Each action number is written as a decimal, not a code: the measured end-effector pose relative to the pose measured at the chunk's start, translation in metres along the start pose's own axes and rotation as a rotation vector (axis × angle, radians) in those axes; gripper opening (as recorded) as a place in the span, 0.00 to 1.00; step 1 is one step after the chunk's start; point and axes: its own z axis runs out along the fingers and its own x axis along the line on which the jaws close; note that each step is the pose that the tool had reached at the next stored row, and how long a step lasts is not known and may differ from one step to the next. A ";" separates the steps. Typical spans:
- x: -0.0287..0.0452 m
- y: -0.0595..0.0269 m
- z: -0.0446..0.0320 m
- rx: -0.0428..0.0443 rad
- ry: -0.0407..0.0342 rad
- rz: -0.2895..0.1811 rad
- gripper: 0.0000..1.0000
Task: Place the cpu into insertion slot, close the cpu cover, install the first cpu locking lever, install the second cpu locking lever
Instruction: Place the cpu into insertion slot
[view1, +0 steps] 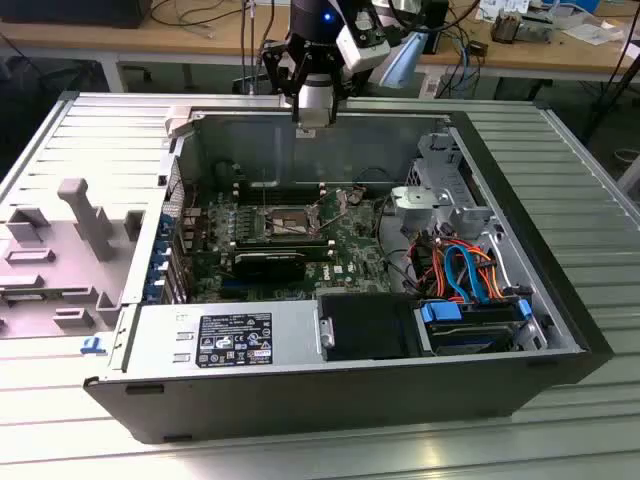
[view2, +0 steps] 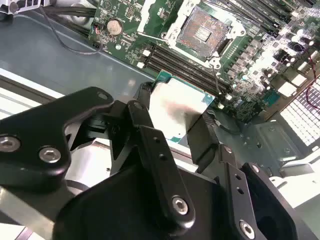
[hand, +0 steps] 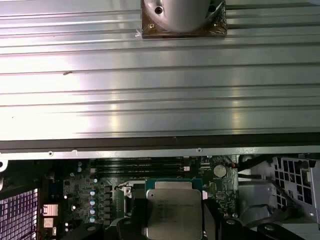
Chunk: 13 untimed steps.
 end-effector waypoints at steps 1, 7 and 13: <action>0.0000 0.0000 0.0000 0.0000 0.0000 0.000 0.54; 0.0004 -0.0001 0.0015 0.0000 0.0000 0.000 0.54; 0.0004 -0.0010 0.0108 0.0001 0.0000 0.000 0.54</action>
